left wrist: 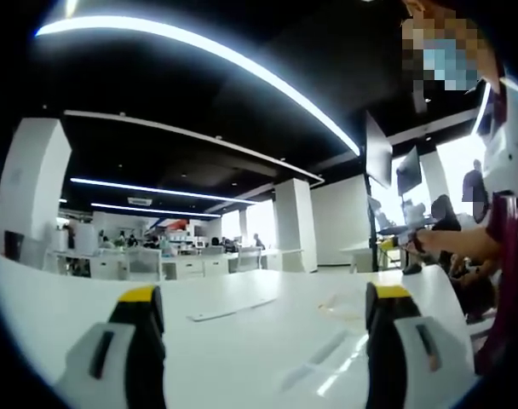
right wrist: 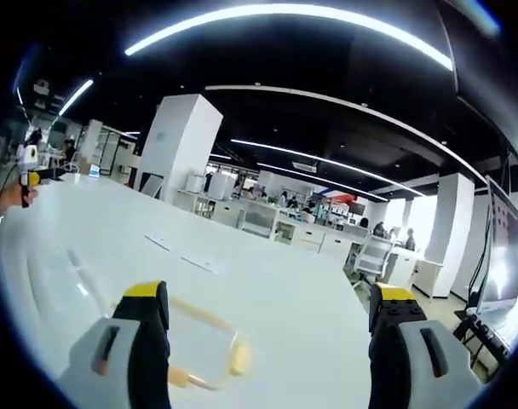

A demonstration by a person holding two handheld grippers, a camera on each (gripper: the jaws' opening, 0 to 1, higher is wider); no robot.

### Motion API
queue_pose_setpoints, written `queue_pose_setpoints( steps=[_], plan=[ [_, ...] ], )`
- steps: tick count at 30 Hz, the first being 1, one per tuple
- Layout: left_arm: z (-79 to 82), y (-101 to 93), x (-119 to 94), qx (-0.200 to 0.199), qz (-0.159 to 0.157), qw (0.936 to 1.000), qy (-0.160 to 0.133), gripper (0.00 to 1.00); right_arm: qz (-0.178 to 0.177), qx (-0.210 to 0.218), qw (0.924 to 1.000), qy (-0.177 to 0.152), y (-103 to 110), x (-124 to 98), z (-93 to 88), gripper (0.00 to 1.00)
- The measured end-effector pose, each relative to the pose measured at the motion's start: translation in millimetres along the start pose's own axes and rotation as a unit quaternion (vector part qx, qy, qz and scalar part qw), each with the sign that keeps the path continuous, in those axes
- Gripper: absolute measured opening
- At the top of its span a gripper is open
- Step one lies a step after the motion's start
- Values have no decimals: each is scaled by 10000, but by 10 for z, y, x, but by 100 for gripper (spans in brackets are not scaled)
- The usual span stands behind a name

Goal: Snap each plastic latch of the storage box into its locked position after aligning the lid with the box until every specified latch is closed and the lid sits flush.

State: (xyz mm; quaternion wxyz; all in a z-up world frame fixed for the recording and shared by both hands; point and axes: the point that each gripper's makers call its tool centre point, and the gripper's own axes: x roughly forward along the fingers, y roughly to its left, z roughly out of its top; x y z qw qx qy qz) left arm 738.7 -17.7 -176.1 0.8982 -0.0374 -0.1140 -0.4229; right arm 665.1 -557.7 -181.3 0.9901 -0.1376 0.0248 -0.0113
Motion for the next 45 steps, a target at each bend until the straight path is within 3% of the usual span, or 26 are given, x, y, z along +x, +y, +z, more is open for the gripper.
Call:
queue_pose_setpoints(
  steps=[45],
  plan=[
    [-92, -15, -2, 114, 27, 9998, 146, 100, 125, -213, 9984, 517, -101, 152, -266, 100]
  ],
)
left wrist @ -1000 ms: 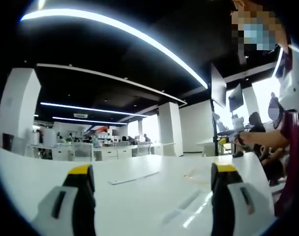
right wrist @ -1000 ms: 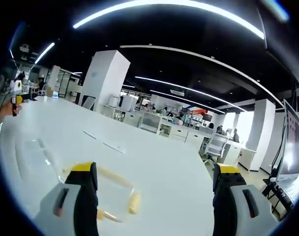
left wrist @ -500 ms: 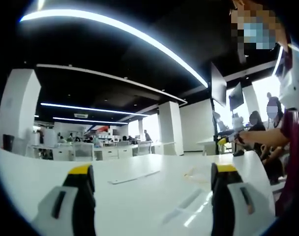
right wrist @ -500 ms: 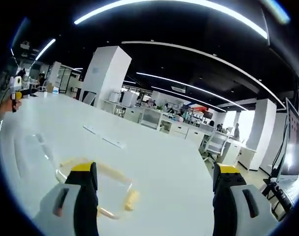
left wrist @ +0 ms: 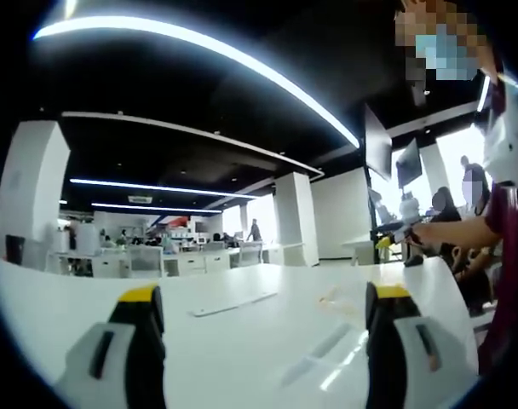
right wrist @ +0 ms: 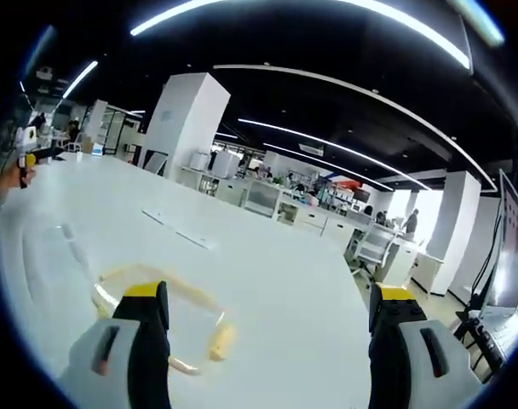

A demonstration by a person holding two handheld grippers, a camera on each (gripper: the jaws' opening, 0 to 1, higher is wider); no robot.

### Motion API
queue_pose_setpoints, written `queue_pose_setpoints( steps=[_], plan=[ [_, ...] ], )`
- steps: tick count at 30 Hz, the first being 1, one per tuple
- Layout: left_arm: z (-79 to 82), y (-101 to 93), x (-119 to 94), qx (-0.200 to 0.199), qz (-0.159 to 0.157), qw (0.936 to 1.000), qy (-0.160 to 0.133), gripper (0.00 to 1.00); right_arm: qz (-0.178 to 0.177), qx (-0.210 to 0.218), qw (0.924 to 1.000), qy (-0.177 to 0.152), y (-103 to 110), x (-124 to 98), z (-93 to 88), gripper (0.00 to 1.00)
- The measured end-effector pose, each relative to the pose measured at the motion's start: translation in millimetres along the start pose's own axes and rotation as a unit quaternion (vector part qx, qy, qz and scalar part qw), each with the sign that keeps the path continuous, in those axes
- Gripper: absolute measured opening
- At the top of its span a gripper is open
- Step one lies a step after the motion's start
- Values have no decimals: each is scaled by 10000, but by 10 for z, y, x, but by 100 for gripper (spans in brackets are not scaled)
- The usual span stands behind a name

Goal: Snap each plastic latch of the storage box into its locked position after aligning the lid with the box until every specified latch is closed and the lid sits flush.

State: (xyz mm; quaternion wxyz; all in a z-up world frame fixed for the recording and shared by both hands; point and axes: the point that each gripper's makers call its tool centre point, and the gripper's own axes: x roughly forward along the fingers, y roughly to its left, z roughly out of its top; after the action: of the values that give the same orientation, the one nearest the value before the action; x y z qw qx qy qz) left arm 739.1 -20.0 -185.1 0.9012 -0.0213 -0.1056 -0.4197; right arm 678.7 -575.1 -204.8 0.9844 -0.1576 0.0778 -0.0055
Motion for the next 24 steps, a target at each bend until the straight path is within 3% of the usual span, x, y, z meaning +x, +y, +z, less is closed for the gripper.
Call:
queue_pose_setpoints(
  steps=[24],
  plan=[
    [-8, -6, 0, 3, 0, 10000, 3, 100, 83, -106, 9995, 299, -69, 65, -180, 100]
  ],
)
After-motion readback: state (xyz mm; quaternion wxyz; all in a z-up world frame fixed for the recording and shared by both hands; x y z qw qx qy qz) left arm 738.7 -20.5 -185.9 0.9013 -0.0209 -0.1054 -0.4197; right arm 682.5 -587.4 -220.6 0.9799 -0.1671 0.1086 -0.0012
